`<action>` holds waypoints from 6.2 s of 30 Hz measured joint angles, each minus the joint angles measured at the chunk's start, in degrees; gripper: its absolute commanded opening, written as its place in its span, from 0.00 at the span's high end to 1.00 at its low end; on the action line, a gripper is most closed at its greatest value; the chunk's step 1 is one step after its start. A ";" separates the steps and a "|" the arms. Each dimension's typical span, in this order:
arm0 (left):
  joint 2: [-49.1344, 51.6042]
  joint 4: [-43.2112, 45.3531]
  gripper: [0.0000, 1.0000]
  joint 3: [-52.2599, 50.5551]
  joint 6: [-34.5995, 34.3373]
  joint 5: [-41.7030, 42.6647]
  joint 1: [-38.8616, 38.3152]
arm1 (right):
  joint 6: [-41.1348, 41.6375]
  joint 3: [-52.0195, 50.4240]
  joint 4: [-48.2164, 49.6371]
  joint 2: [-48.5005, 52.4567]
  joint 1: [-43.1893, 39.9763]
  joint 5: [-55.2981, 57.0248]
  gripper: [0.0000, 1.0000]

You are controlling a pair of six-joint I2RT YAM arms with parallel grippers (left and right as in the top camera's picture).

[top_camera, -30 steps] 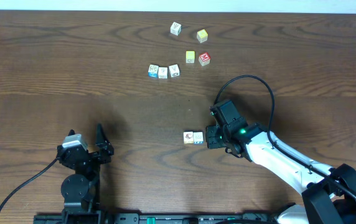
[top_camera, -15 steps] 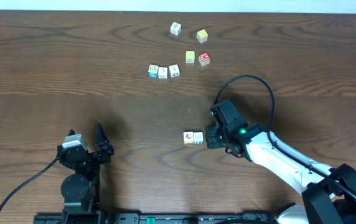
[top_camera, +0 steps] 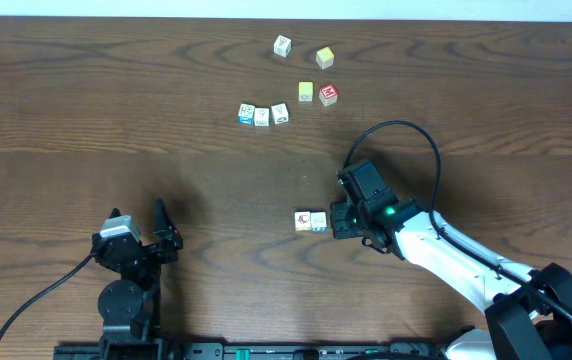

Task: Lift 4 blocks
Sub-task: 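Hold the A block in place next to the 8 block, then open the right gripper and release the A block, then close the right gripper and push the A block flush against the 8 block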

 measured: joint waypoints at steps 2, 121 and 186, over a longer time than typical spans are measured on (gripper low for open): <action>0.00 0.00 0.23 0.00 0.00 0.00 0.00 | 0.57 0.00 0.07 0.00 -0.02 -0.07 0.60; 0.00 0.00 0.23 0.00 0.00 0.00 0.00 | 3.39 0.52 -9.77 0.07 3.48 -2.56 0.98; 0.00 0.00 0.23 0.00 0.00 0.00 0.00 | 5.01 0.52 -6.08 0.07 3.48 -3.10 0.99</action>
